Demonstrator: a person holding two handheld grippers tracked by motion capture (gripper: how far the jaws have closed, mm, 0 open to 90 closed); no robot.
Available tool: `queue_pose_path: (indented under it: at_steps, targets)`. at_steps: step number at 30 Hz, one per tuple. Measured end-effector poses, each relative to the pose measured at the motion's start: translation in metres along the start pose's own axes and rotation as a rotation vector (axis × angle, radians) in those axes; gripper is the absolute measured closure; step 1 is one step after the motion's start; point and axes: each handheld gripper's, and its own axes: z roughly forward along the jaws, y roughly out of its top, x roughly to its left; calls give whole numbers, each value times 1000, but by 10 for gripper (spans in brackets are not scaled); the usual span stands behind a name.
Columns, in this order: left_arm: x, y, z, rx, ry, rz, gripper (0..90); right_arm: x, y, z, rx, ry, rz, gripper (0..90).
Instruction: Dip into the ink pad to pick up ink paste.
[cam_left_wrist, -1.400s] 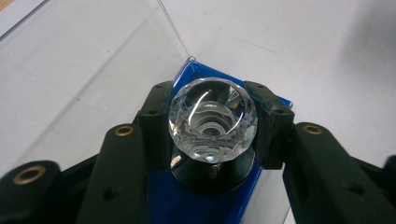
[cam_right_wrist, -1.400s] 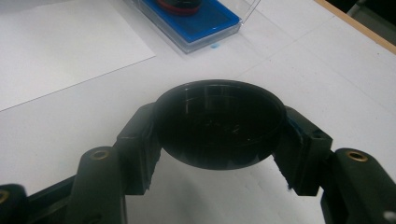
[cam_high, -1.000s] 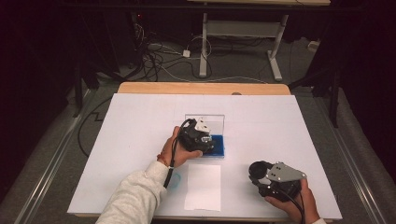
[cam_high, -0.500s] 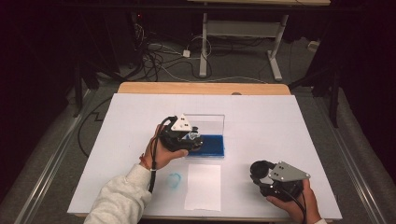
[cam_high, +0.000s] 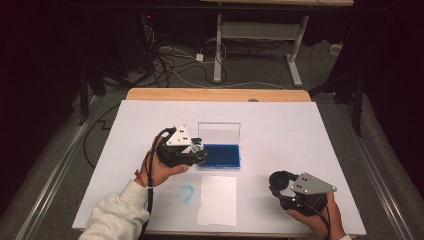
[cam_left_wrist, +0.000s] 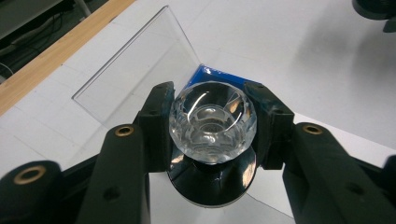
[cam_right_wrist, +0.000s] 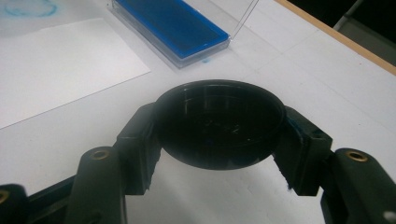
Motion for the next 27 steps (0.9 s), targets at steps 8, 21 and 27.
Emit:
queue_pose_path:
  at_steps: [8,21,27]
  targets:
    - [-6,-9,-14,-1,-3,5,547,-2,-1,1,5,-1,9,387]
    - [-12,-15,-23,-2,-10,1,547,-1,0,2,8,1,2,387]
    - [-14,-14,-24,-2,-16,5,547,0,0,1,7,0,-1,386]
